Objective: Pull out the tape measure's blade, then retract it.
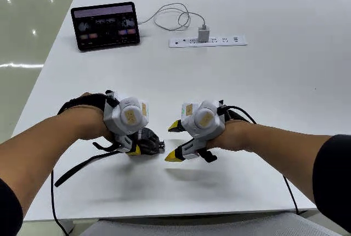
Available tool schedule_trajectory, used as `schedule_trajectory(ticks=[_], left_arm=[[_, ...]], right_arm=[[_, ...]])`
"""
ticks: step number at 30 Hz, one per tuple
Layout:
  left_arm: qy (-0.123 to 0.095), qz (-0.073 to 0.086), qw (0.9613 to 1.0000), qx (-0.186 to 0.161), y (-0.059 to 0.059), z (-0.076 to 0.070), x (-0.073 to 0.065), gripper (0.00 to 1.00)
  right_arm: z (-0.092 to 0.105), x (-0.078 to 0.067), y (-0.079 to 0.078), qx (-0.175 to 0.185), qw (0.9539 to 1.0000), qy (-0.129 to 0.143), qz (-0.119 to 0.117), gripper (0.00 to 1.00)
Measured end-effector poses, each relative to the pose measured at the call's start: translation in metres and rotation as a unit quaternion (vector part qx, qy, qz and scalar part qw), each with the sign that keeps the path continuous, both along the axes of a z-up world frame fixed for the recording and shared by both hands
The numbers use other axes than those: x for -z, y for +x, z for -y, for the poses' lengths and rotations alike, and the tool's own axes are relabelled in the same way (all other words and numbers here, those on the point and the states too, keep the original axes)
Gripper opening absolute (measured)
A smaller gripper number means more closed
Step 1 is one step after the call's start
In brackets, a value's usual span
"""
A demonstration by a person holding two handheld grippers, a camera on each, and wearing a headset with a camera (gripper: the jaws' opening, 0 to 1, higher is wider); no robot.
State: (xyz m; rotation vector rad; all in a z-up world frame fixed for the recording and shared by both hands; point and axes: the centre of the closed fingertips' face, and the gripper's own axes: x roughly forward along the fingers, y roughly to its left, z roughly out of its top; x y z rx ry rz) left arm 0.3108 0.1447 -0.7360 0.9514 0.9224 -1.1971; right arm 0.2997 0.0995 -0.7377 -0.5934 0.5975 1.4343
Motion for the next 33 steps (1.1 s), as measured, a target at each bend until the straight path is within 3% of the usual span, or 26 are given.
schedule_trajectory(ticks=[9,16,23,25,33], left_arm=[[0.0,-0.007,1.0,-0.001,-0.001,0.001,0.0,0.32],[-0.01,-0.006,0.9999,-0.005,-0.001,0.001,-0.001,0.32],[-0.015,-0.002,0.9998,-0.009,0.0,0.001,0.0,0.32],[-0.017,-0.002,0.9998,-0.01,0.0,0.0,0.0,0.32],[-0.026,-0.006,0.9996,-0.012,0.001,0.0,0.0,0.32]], right_arm=[[-0.013,0.009,-0.002,-0.014,0.9997,-0.007,-0.016,0.29],[-0.012,0.016,0.002,-0.025,0.9995,-0.018,0.005,0.13],[-0.013,0.019,0.003,-0.038,0.9987,-0.026,0.023,0.1],[-0.011,0.018,0.004,-0.032,0.9991,-0.023,0.015,0.09],[-0.008,0.019,0.004,-0.04,0.9985,-0.029,0.021,0.09]])
